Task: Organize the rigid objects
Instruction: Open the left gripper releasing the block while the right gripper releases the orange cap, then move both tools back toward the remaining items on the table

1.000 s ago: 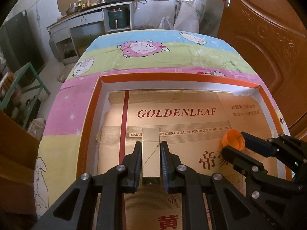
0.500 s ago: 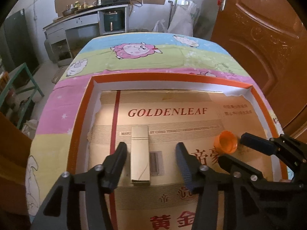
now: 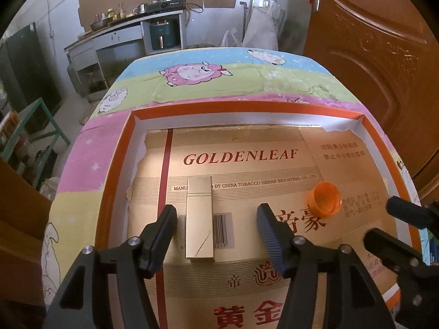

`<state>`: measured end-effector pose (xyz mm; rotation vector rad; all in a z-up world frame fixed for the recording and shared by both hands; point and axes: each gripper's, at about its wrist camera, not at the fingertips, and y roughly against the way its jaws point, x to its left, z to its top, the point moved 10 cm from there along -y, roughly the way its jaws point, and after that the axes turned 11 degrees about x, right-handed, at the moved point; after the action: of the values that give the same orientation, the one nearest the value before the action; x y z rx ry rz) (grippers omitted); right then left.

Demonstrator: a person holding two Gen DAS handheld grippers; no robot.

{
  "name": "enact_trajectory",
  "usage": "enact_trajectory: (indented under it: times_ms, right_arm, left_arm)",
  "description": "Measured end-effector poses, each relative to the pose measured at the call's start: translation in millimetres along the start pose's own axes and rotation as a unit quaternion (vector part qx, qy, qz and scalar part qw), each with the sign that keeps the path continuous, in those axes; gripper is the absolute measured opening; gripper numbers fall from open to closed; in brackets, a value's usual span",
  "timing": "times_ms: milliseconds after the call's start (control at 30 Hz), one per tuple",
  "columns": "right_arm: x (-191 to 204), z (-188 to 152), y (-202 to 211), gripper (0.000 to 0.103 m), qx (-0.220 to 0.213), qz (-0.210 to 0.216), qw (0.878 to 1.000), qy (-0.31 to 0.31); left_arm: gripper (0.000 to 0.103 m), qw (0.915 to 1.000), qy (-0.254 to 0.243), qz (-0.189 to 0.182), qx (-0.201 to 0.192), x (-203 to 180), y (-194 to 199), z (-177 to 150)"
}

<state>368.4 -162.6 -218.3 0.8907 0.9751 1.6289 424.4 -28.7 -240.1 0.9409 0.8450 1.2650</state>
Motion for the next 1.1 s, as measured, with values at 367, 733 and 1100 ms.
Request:
enact_trajectory:
  times_ms: [367,733,1100]
  right_arm:
    - [0.8,-25.8,43.3,0.055,-0.028,-0.001,1.0,-0.015]
    - [15.0,-63.6,81.9,0.055,-0.052,-0.002,0.998,-0.028]
    - [33.4,-105.3,112.6,0.055,-0.07,-0.01,0.997,-0.031]
  left_arm:
    - [0.06,0.9967,0.015,-0.038,-0.07,7.4,64.5,-9.3]
    - [0.06,0.9925,0.024,-0.016,-0.119,19.2,141.1,-58.0]
    - [0.06,0.991,0.007,-0.025,-0.132,13.4,173.0,-105.6]
